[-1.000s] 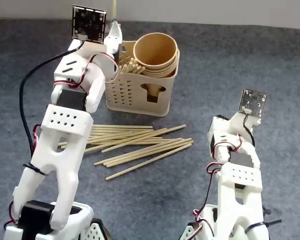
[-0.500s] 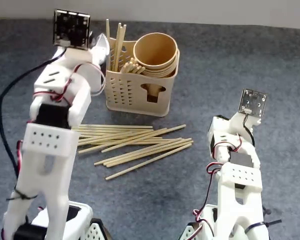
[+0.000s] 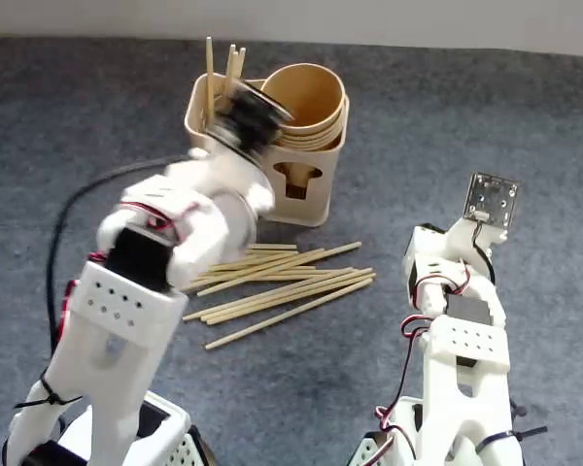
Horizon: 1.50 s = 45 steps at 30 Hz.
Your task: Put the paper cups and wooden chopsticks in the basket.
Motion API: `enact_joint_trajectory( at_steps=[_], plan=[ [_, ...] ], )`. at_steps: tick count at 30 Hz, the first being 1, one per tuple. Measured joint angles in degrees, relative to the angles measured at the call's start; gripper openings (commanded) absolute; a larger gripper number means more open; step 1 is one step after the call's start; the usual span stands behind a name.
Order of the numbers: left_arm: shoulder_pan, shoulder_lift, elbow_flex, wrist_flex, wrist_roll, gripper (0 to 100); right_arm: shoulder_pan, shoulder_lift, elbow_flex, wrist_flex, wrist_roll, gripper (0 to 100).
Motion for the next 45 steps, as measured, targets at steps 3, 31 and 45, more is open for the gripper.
enact_joint_trajectory(
  at_steps=[3, 31, 45],
  plan=[
    [5.36, 0.0, 0.0, 5.01, -2.02, 6, 0.0, 0.0, 0.0, 0.0, 0.0, 1.0],
    [16.0, 39.03, 7.38, -2.64, -8.09, 14, 1.49, 0.0, 0.0, 0.0, 0.0, 1.0],
    [16.53, 53.89, -3.6, 1.23, -8.0, 1, 1.93, 0.0, 0.0, 0.0, 0.09, 1.0]
  ],
)
